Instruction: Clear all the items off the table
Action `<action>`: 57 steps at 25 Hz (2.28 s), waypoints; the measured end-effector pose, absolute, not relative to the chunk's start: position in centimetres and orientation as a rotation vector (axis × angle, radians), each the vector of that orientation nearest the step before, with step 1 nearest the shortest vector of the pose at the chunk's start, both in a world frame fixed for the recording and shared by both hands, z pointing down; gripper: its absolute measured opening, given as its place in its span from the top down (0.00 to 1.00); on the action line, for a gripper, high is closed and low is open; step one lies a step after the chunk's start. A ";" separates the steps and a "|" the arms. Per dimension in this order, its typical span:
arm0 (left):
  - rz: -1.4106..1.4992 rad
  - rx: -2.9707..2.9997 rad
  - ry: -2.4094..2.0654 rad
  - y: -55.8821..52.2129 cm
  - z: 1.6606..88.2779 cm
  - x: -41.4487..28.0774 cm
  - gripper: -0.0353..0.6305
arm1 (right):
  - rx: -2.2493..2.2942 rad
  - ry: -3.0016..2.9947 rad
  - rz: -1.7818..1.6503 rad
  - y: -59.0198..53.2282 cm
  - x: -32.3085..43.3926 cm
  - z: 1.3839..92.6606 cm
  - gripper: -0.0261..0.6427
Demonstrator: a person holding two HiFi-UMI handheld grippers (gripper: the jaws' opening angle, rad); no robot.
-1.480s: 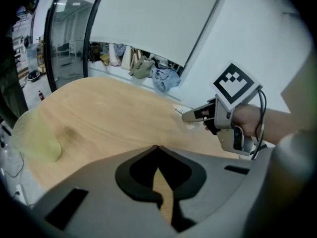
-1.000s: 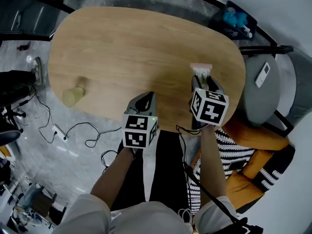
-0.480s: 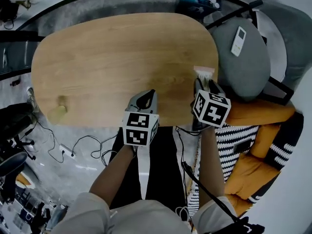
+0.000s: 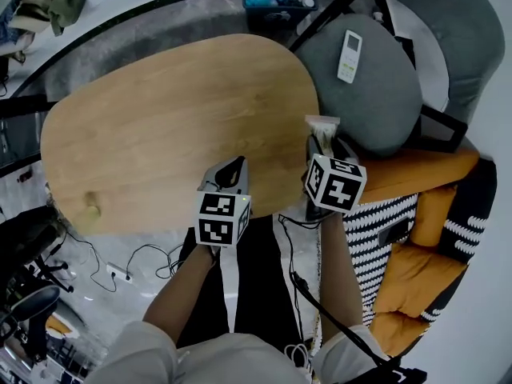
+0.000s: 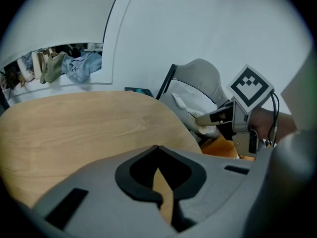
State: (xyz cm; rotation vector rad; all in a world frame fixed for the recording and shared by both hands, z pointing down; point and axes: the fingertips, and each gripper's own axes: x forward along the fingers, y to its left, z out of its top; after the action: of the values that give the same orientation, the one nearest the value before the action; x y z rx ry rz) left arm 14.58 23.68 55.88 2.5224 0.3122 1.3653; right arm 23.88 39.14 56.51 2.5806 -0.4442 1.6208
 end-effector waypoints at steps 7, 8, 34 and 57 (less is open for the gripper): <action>1.351 2.538 0.372 27.4 56.6 20.1 0.94 | 2.633 -0.359 1.622 43.9 28.5 57.2 0.64; 1.347 2.543 0.385 28.1 56.8 21.1 0.94 | 2.640 -0.344 1.623 44.7 29.3 57.5 0.64; 1.370 2.531 0.377 30.9 60.5 27.9 0.94 | 2.667 -0.118 1.676 52.0 37.8 63.2 0.57; 1.273 2.511 0.144 18.2 55.9 20.5 0.94 | 2.634 -0.316 1.623 39.1 31.0 58.0 0.57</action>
State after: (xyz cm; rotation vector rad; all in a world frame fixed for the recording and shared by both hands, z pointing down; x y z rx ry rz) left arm 20.51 18.24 55.86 2.5108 0.1444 1.2726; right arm 30.95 39.10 58.01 2.6342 -0.3159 1.6234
